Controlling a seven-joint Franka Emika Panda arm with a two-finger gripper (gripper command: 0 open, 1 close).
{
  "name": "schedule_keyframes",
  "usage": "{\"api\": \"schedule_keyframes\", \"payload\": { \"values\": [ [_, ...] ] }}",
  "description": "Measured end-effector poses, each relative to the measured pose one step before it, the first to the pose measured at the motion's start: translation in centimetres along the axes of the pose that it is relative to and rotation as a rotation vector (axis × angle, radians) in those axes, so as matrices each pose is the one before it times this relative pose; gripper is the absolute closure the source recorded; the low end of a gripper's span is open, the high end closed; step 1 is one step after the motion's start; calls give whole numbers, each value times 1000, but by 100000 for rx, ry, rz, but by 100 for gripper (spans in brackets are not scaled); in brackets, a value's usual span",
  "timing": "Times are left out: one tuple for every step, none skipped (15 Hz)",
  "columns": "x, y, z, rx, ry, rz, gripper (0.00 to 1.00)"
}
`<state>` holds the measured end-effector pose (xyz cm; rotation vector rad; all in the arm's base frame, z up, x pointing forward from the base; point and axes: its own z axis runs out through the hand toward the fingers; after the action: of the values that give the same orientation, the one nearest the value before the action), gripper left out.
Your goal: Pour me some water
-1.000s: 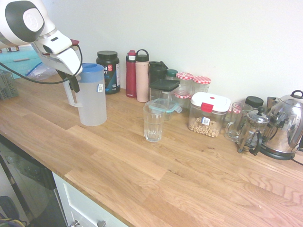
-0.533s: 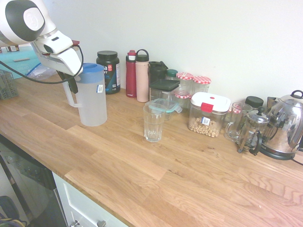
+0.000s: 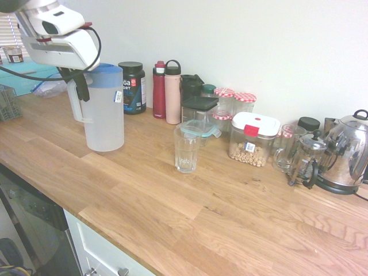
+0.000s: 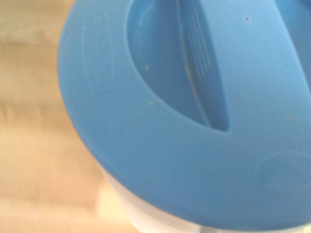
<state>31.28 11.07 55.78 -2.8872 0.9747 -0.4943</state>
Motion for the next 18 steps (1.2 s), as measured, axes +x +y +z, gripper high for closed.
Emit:
{"api": "schedule_keyframes", "payload": {
  "values": [
    [405,2291,-671,-364,-2141,-5489,100],
    [980,2540,-397,543,-2897,-5304,100],
    [1238,2396,-133,1001,-2103,-4803,100],
    [1617,2569,273,1685,-1941,-3529,100],
    [1439,2518,442,690,-1480,-3381,100],
    [1102,2222,504,18,-1506,-3965,100],
    [877,1805,288,-659,-638,-5399,100],
    [795,1848,160,-679,-282,-6147,100],
    [788,2059,46,-612,-210,-6379,100],
    [743,2480,-35,-650,-516,-5946,100],
    [725,2561,-225,-312,-460,-5157,100],
    [917,2564,-199,-230,-406,-3862,100],
    [1189,2247,-92,-968,-645,-3309,100],
    [1484,1614,212,-1029,-1235,-2585,100],
    [1841,986,256,-1351,-1641,-2194,100],
    [2156,463,-54,-2122,-1482,-2836,100],
    [2158,-38,-302,-2667,-1153,-2773,100],
    [1906,-300,-191,-2393,-884,-2918,100]
  ]
}}
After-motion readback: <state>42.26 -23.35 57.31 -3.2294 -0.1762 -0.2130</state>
